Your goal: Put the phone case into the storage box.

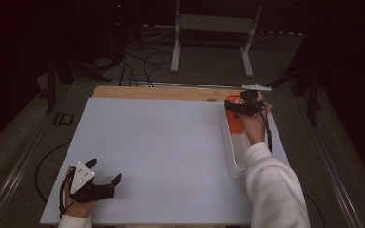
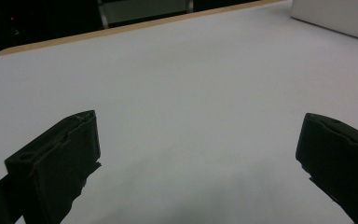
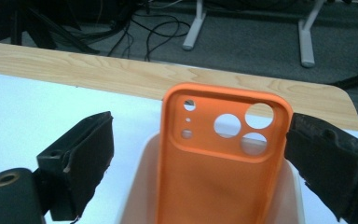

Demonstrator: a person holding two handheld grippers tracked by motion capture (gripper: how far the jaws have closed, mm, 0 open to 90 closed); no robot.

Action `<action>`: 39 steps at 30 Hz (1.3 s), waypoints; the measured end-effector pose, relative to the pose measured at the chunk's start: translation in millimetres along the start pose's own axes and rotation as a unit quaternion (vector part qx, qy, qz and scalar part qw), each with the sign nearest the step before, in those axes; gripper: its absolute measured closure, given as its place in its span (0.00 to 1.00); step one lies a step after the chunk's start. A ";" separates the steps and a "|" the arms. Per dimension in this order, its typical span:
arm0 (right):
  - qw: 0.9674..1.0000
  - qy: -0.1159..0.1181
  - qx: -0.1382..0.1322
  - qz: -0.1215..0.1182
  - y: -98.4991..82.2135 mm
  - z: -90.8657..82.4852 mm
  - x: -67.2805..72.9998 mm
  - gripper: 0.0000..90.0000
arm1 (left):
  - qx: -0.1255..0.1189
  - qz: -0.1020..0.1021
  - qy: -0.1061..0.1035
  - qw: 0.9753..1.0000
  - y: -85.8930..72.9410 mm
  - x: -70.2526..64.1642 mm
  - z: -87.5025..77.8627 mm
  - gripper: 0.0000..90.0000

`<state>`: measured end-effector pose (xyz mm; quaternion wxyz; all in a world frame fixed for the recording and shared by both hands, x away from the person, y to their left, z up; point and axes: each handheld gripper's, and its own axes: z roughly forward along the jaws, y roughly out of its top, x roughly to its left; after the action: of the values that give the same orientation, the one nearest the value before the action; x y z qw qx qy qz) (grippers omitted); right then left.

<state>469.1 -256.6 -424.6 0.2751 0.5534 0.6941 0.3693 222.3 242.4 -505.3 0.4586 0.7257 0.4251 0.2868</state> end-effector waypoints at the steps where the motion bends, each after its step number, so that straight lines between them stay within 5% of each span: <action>1: 1.000 0.000 0.000 0.000 0.0 0.0 0.0 0.09 | 0.000 0.000 0.000 1.000 0.0 0.0 0.0 0.00; 15: 0.999 0.027 -0.010 -0.033 -7.1 -8.6 14.5 0.09 | -0.002 -0.002 0.000 1.000 0.3 0.0 -0.4 0.00; 39: 0.996 0.073 -0.025 -0.046 -16.6 -25.7 29.3 0.09 | -0.004 -0.001 0.000 1.000 0.9 -0.2 -0.8 0.00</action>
<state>432.5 -235.4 -422.5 0.2546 0.4850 0.7276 0.4130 221.9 242.3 -504.2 0.4621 0.7234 0.4247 0.2877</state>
